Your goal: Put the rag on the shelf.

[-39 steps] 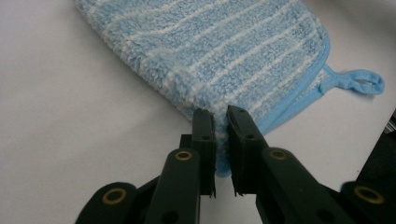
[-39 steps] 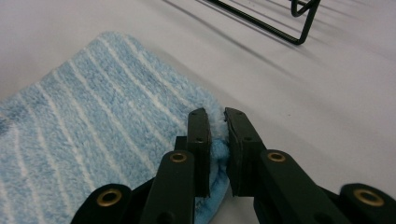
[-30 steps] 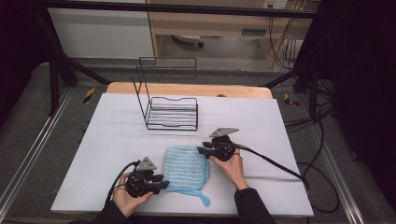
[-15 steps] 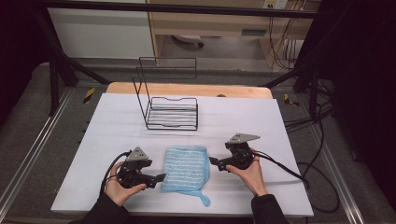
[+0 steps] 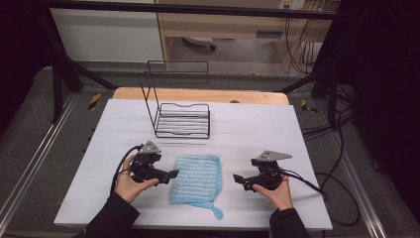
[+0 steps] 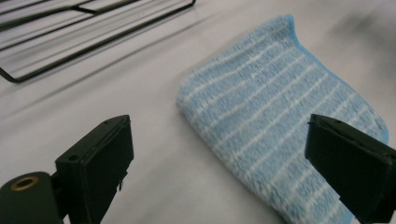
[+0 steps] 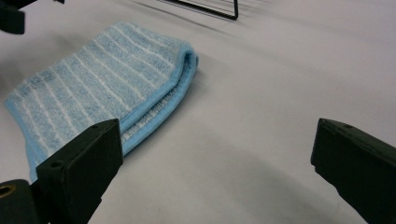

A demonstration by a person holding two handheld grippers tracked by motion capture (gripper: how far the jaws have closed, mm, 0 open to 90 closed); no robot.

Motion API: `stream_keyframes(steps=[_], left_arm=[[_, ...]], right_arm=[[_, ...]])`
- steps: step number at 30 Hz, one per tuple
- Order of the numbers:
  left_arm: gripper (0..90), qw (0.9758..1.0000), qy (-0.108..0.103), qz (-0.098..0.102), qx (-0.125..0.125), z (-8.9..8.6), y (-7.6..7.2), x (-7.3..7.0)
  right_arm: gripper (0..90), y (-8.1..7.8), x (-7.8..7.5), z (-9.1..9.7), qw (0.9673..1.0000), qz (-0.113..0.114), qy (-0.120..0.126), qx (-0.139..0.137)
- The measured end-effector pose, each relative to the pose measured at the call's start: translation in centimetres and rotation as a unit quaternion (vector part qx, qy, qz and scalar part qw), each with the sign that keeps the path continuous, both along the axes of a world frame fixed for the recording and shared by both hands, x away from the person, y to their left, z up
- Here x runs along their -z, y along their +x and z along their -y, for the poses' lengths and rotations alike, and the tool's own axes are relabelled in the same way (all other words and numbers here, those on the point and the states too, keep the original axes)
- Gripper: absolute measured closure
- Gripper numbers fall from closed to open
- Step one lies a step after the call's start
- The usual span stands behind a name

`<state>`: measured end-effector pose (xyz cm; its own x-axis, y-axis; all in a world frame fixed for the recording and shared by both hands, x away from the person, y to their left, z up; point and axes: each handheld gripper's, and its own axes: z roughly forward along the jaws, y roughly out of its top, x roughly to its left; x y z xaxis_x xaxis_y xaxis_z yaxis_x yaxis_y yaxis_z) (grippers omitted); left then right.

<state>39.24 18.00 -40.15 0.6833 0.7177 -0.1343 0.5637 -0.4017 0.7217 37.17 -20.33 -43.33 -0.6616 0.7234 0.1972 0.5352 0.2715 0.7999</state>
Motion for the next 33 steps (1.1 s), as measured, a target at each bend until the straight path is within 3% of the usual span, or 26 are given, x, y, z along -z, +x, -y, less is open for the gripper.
stream_keyframes(steps=[5,10,19,33], left_arm=[[13.9,0.9998,0.000,0.010,-0.015,0.6,1.4,-0.2],[21.3,0.9995,-0.005,0.000,-0.031,1.0,3.0,0.5],[34.3,0.9985,0.036,-0.027,-0.033,1.8,4.2,2.7],[67.0,0.9980,0.010,-0.060,-0.017,2.3,3.9,3.9]], right_arm=[[2.9,-0.4,0.0,0.4,1.0000,0.005,-0.006,0.003],[3.1,-0.5,0.1,0.4,1.0000,0.004,-0.009,0.002],[4.5,-0.4,0.4,0.1,1.0000,-0.003,-0.009,0.003],[6.2,-0.2,0.9,-0.4,0.9997,-0.019,-0.011,-0.007]])
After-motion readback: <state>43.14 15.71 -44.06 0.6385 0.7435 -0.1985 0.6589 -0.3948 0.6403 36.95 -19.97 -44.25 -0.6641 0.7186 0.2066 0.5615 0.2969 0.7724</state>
